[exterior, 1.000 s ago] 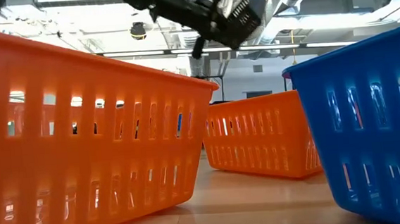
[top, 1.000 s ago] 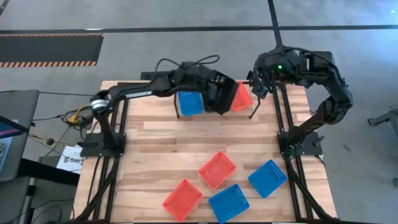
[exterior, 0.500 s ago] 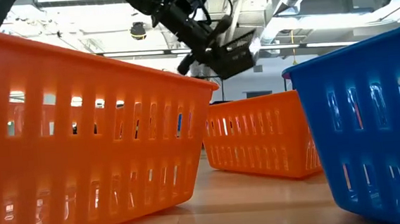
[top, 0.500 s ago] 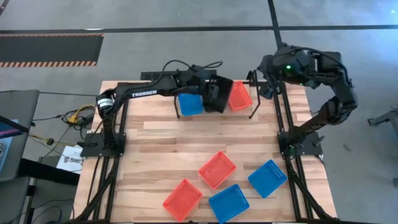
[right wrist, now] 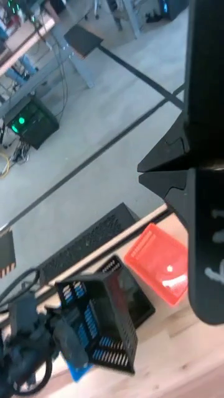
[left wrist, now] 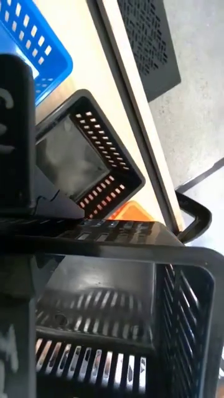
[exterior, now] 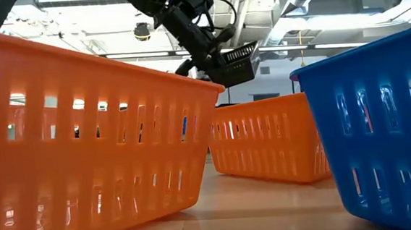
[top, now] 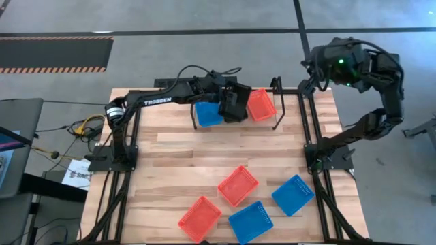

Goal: Stack baskets on shelf by color
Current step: Stack the black bin on top of the black bin on the shelf

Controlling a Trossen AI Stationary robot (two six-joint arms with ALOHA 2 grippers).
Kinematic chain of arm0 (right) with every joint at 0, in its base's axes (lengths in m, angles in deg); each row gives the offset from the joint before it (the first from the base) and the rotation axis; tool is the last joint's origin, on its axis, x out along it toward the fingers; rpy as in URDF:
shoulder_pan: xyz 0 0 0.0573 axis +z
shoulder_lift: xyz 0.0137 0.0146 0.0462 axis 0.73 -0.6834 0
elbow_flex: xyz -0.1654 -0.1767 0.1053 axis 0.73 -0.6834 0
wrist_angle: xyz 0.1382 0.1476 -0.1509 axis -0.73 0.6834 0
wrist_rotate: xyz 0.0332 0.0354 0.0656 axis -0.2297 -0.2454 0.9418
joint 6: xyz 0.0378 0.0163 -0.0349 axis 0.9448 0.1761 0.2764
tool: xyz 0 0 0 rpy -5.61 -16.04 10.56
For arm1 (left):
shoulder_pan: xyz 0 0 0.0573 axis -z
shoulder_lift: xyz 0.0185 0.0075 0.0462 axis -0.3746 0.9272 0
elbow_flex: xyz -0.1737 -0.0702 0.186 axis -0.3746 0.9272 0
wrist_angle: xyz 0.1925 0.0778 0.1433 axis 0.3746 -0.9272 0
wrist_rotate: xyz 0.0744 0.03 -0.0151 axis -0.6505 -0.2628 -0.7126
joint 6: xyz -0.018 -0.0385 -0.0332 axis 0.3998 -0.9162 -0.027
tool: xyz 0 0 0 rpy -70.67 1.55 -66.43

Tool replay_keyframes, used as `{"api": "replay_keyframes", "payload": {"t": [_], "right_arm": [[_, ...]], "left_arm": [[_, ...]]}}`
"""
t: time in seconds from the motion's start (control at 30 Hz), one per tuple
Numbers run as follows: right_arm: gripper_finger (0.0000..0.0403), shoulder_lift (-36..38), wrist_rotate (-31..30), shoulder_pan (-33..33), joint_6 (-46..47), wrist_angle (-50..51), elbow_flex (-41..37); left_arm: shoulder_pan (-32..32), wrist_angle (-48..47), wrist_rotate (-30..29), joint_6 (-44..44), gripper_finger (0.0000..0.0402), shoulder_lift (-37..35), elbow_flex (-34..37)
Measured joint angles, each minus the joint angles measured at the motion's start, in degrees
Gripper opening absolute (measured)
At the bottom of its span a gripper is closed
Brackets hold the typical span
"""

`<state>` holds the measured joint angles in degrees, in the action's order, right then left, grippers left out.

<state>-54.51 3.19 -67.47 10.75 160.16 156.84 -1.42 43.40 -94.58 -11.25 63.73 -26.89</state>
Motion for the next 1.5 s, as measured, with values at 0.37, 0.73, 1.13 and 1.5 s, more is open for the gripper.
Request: {"api": "replay_keyframes", "payload": {"t": [0.37,0.73,1.13,1.5], "right_arm": [[0.0001,3.66,-0.67,-7.26,-6.22,-0.02,0.0],[0.0001,5.06,-1.39,-8.85,-8.72,-0.09,0.02],[0.0001,5.14,0.21,-8.7,-8.72,-0.04,0.02],[0.0001,5.07,0.74,-8.72,-8.72,-0.02,0.02]], "left_arm": [[3.98,1.11,-15.7,-13.92,0.0,0.0,0.0],[8.85,-4.79,-25.72,-25.51,0.0,0.28,0.02],[9.87,-7.17,-27.58,-27.9,0.0,0.33,0.02],[10.64,-6.28,-25.52,-30.47,0.0,5.14,0.07]]}}
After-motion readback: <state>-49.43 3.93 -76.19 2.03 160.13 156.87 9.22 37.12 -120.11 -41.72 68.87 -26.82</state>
